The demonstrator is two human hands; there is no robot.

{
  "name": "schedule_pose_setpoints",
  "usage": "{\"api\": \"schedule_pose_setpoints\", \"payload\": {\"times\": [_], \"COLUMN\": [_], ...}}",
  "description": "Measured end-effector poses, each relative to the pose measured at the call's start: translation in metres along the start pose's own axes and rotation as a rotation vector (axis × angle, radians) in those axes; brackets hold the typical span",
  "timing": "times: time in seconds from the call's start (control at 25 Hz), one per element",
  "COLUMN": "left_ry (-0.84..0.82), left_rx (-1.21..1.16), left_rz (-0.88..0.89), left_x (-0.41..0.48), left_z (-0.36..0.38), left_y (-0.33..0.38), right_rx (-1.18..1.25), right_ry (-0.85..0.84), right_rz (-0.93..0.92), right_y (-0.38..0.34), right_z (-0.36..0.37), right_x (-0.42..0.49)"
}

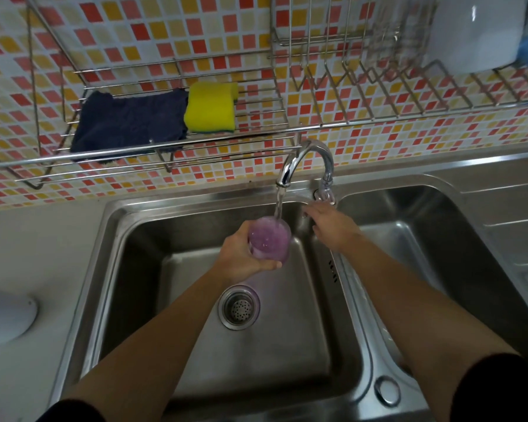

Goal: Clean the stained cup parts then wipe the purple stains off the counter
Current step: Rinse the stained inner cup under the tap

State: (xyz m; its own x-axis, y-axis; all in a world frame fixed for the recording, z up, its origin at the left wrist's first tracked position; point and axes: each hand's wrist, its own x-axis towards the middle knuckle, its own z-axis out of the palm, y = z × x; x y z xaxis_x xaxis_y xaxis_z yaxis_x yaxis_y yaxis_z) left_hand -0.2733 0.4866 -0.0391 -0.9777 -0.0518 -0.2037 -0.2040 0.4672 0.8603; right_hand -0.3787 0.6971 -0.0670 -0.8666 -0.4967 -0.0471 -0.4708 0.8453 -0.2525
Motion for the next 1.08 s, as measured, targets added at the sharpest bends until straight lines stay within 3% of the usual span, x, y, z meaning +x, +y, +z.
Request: {"api": "schedule_pose_setpoints", "payload": {"times": [0.16,0.48,0.64,0.88,1.08], "left_ry": [0.018,0.004,-0.011,0.020,-0.057], "left_rx": [-0.017,-0.026,-0.030,0.150,0.540], "left_rz": [0.009,0.038,0.024,0.033,-0.007], "left_x": [0.002,0.007,0.006,0.001,0.002], "left_z": [-0.005,0.002,0.009,0.008,0.002], "left_y": [0.002,0.007,0.003,-0.012,-0.035], "right_rx": [-0.074,0.364,0.483,0.009,-0.006], "right_ry": [-0.052,0.252,0.379,0.046,0.026], "right_rz": [0.042,0.327,0.411,0.369,0.399], "right_y": [-0.006,0.007,-0.003,-0.019,-0.020], "right_z": [-0.001,-0.031,-0.005,0.064,0.068], "right_x": [0.011,0.000,-0.023,-0.109,-0.109]}}
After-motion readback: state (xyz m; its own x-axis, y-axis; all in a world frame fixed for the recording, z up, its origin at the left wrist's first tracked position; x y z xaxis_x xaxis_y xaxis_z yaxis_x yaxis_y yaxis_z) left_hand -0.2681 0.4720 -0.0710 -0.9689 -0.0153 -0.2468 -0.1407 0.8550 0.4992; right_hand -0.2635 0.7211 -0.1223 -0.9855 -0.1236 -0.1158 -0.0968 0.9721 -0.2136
